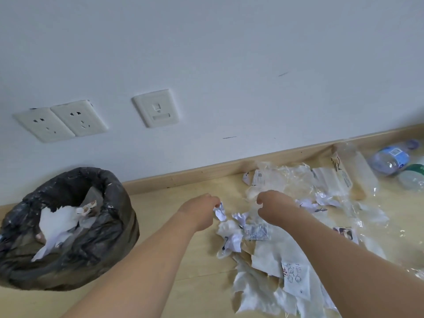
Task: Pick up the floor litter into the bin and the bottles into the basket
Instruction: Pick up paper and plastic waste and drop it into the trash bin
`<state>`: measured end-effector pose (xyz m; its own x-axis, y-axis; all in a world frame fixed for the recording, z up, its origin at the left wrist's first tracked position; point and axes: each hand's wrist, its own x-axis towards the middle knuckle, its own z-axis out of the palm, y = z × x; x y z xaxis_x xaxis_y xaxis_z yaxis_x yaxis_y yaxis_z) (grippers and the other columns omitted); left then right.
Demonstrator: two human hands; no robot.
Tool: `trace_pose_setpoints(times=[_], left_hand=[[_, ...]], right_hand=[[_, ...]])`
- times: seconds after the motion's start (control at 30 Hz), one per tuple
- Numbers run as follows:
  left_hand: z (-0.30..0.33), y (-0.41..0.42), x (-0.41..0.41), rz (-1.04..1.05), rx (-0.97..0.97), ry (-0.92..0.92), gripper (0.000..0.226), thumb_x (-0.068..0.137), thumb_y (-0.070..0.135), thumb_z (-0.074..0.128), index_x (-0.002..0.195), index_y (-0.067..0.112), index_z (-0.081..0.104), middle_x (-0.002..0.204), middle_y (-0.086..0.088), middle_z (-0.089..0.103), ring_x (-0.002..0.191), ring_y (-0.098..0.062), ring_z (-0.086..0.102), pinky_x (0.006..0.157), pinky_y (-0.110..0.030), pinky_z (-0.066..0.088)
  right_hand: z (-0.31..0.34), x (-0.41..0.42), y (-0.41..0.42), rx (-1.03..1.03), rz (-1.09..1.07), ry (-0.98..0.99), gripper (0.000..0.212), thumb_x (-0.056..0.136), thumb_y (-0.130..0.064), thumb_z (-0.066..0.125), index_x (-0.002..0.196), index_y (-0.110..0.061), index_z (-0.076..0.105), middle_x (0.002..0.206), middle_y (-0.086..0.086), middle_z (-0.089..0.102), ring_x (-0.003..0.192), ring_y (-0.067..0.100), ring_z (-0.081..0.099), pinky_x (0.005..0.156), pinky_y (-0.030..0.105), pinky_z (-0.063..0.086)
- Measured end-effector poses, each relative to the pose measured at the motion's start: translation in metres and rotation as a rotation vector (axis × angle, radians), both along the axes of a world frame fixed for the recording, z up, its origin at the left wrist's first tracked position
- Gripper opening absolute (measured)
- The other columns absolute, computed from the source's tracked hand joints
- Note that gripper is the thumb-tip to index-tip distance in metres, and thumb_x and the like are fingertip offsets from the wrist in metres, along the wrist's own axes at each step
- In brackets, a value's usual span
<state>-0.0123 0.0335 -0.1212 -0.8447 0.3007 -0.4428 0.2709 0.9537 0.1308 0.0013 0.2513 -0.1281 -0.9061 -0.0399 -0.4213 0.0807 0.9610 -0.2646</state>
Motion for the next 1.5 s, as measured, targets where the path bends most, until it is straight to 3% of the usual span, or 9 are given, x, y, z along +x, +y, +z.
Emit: trace_pose_setpoints(times=[0.1,0.23,0.43,0.63,0.8,1.13,1.33,1.43,1.5], left_hand=[[-0.036,0.011,-0.015,-0.067,-0.015,-0.01,0.052,0.085,0.001,0.047,0.132,0.025,0.051,0.133,0.005,0.046,0.106,-0.025,0.058,0.081,-0.036,0.05],[-0.075,0.016,-0.008,-0.1,-0.09,0.062,0.034,0.089,0.007,0.049,0.12,0.02,0.055,0.126,0.001,0.047,0.109,-0.026,0.055,0.078,-0.035,0.047],[-0.105,-0.021,0.037,0.319,0.024,0.197,0.016,0.092,0.012,0.045,0.097,0.015,0.06,0.097,0.0,0.051,0.097,-0.022,0.056,0.067,-0.024,0.032],[-0.101,-0.052,0.053,0.477,0.131,-0.028,0.031,0.085,0.009,0.049,0.062,0.029,0.047,0.078,0.008,0.057,0.084,-0.019,0.059,0.067,-0.025,0.043],[-0.076,-0.058,0.068,0.424,0.092,-0.14,0.02,0.082,0.007,0.045,0.077,0.026,0.048,0.102,0.0,0.059,0.091,-0.023,0.059,0.063,-0.026,0.041],[0.097,-0.106,0.063,0.247,0.415,0.336,0.016,0.092,0.016,0.05,0.086,0.018,0.065,0.1,0.005,0.054,0.086,-0.016,0.058,0.078,-0.033,0.05],[0.158,-0.223,0.074,0.498,0.479,0.668,0.023,0.089,0.014,0.043,0.068,0.021,0.047,0.074,0.006,0.052,0.069,-0.016,0.05,0.057,-0.028,0.037],[0.143,-0.286,0.096,0.608,0.277,0.489,0.023,0.091,0.012,0.041,0.091,0.023,0.062,0.092,0.001,0.065,0.088,-0.026,0.059,0.087,-0.043,0.046],[0.127,-0.316,0.112,0.622,0.07,0.244,0.041,0.088,0.014,0.046,0.12,0.037,0.059,0.12,0.008,0.063,0.113,-0.021,0.056,0.111,-0.058,0.024]], right_hand=[[-0.026,-0.007,-0.005,0.034,0.065,0.034,0.033,0.089,-0.016,0.049,0.12,-0.02,0.059,0.124,0.001,0.057,0.114,0.023,0.055,0.09,0.03,0.042],[-0.051,-0.016,-0.03,0.091,0.201,0.096,0.031,0.092,-0.027,0.051,0.12,-0.018,0.059,0.121,0.005,0.058,0.12,0.026,0.047,0.102,0.036,0.033],[-0.074,-0.018,-0.048,0.223,0.279,0.087,0.019,0.091,-0.022,0.051,0.106,-0.02,0.063,0.11,0.003,0.063,0.116,0.025,0.047,0.103,0.035,0.029],[-0.064,-0.018,-0.045,0.227,0.248,0.129,0.018,0.095,-0.023,0.048,0.099,-0.022,0.066,0.104,0.001,0.066,0.114,0.024,0.047,0.102,0.035,0.027],[-0.032,-0.007,-0.044,0.17,0.18,0.192,0.029,0.099,-0.036,0.043,0.101,-0.023,0.068,0.101,-0.002,0.066,0.111,0.024,0.047,0.095,0.035,0.028],[0.09,0.032,-0.106,-0.189,0.029,0.31,0.025,0.091,-0.019,0.041,0.086,-0.019,0.065,0.076,-0.004,0.066,0.074,0.02,0.061,0.074,0.031,0.048],[0.157,0.035,-0.222,-0.38,0.121,0.391,0.024,0.087,-0.015,0.04,0.075,-0.021,0.06,0.074,-0.003,0.065,0.065,0.02,0.053,0.063,0.028,0.041],[0.177,0.031,-0.286,-0.393,0.204,0.428,0.022,0.09,-0.019,0.041,0.08,-0.023,0.06,0.08,-0.003,0.064,0.071,0.02,0.056,0.066,0.028,0.043],[0.18,0.029,-0.324,-0.388,0.253,0.439,0.022,0.092,-0.02,0.041,0.088,-0.024,0.062,0.088,-0.002,0.065,0.08,0.021,0.059,0.071,0.03,0.047]])
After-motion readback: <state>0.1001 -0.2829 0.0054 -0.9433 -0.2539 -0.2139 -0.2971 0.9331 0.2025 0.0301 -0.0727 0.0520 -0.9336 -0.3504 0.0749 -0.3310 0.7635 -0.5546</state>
